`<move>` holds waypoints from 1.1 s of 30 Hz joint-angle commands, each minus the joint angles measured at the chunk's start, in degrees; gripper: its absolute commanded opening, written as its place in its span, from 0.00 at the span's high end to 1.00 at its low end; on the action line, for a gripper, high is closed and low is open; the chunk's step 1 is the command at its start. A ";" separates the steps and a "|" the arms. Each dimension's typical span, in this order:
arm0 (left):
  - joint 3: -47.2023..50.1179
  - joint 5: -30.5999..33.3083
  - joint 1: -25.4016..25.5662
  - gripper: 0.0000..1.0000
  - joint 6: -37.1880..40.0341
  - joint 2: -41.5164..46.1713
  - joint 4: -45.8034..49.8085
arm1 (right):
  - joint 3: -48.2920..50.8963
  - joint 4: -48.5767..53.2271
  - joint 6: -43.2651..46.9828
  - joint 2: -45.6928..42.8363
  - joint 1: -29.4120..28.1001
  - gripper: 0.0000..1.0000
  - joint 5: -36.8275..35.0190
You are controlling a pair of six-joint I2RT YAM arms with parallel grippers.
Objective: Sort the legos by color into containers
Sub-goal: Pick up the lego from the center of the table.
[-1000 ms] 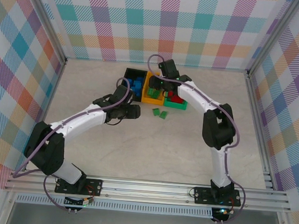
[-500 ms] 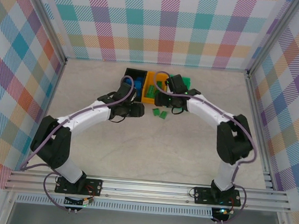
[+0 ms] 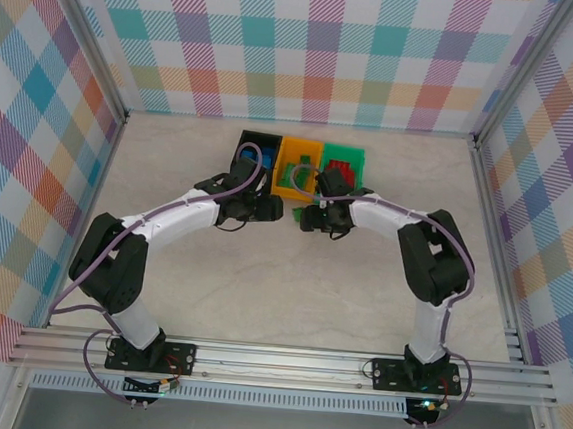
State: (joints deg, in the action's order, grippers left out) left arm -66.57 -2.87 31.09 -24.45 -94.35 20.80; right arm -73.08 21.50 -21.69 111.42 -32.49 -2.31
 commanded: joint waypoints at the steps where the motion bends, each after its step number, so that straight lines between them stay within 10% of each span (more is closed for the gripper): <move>1: 1.30 1.15 0.31 0.37 -0.17 2.99 0.37 | -3.43 -0.36 0.60 2.33 -0.29 0.32 0.48; 14: 1.54 0.53 0.37 0.37 0.18 2.20 0.66 | -6.44 0.73 1.59 5.37 -0.29 0.68 0.02; 33: -21.18 -1.95 3.36 0.26 4.57 -22.05 8.85 | 6.42 5.10 0.18 -20.35 -0.11 0.68 -5.49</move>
State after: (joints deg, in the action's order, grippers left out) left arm -83.88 -4.56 34.13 -22.31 -113.84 24.99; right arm -69.06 23.66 -20.53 93.91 -32.49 -5.80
